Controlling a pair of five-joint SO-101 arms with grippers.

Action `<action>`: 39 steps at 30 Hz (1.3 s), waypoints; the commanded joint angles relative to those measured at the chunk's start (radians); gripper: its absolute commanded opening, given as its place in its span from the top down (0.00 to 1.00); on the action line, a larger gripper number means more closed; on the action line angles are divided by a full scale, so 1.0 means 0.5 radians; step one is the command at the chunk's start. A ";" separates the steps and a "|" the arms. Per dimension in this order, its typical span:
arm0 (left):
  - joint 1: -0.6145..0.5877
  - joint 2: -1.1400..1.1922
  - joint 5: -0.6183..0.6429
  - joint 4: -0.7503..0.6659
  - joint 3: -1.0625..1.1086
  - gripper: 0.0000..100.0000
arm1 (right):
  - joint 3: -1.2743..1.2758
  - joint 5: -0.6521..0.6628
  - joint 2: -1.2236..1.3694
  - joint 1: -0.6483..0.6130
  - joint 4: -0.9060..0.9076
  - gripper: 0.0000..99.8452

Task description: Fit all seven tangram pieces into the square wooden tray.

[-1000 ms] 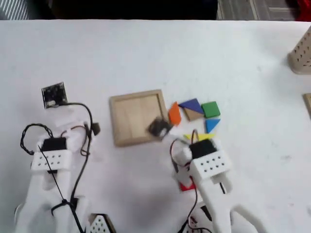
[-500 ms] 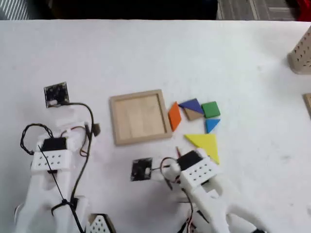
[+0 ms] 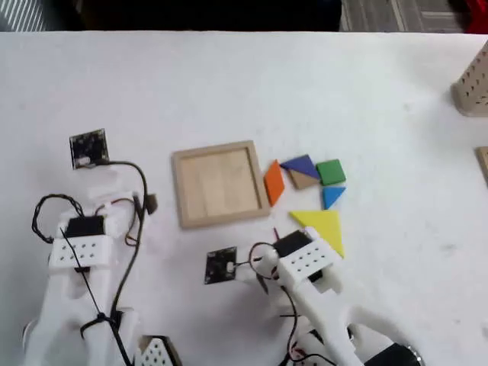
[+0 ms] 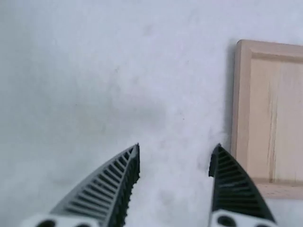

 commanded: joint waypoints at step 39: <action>-0.011 0.002 -0.025 -0.046 -0.064 0.76 | -0.184 0.540 0.041 1.269 -0.256 0.71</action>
